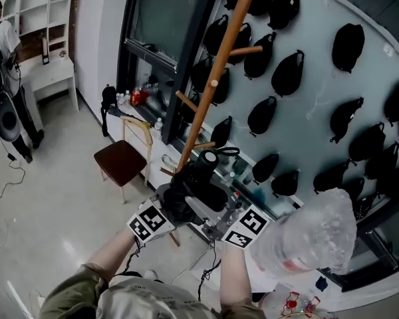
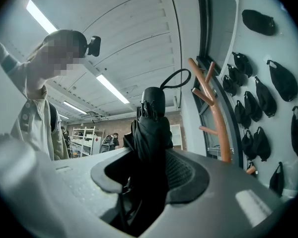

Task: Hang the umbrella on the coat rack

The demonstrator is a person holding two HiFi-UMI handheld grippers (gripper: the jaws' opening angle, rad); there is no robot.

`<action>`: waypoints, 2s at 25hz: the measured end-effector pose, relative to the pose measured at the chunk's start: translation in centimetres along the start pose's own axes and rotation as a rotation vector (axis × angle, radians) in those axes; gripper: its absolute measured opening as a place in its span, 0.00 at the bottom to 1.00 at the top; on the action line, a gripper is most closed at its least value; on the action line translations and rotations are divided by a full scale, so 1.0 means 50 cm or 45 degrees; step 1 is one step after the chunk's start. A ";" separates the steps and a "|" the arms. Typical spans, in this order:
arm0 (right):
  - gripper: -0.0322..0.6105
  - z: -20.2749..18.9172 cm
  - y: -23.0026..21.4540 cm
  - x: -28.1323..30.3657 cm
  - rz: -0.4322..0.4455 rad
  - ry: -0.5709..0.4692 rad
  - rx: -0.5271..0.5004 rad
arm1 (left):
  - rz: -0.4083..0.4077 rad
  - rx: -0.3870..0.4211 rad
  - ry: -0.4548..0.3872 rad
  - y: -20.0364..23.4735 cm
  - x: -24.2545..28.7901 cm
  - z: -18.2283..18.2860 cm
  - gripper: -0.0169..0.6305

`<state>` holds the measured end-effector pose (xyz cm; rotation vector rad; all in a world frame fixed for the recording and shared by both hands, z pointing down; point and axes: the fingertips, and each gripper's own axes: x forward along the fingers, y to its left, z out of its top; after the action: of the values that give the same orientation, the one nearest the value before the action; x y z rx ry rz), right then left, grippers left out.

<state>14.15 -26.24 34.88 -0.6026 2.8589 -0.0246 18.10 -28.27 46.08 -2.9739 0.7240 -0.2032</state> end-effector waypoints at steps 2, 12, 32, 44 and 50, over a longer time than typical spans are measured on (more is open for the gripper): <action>0.34 0.005 -0.015 -0.001 -0.022 -0.021 0.014 | 0.036 0.003 -0.019 0.017 -0.004 0.003 0.66; 0.34 0.040 -0.083 0.017 -0.156 -0.109 0.027 | 0.161 -0.033 -0.048 0.094 -0.060 -0.007 0.72; 0.34 0.120 -0.132 0.142 -0.222 -0.120 -0.088 | 0.053 -0.048 -0.023 0.140 -0.055 -0.059 0.71; 0.35 0.120 -0.166 0.196 -0.191 -0.097 -0.078 | 0.053 -0.067 -0.020 0.187 -0.063 -0.056 0.71; 0.34 0.112 -0.190 0.211 -0.190 -0.093 -0.039 | 0.063 -0.069 -0.010 0.206 -0.064 -0.063 0.71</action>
<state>9.73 -39.03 27.76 -0.8050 2.7434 0.0171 10.16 -36.03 47.79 -3.0017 0.8141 -0.1714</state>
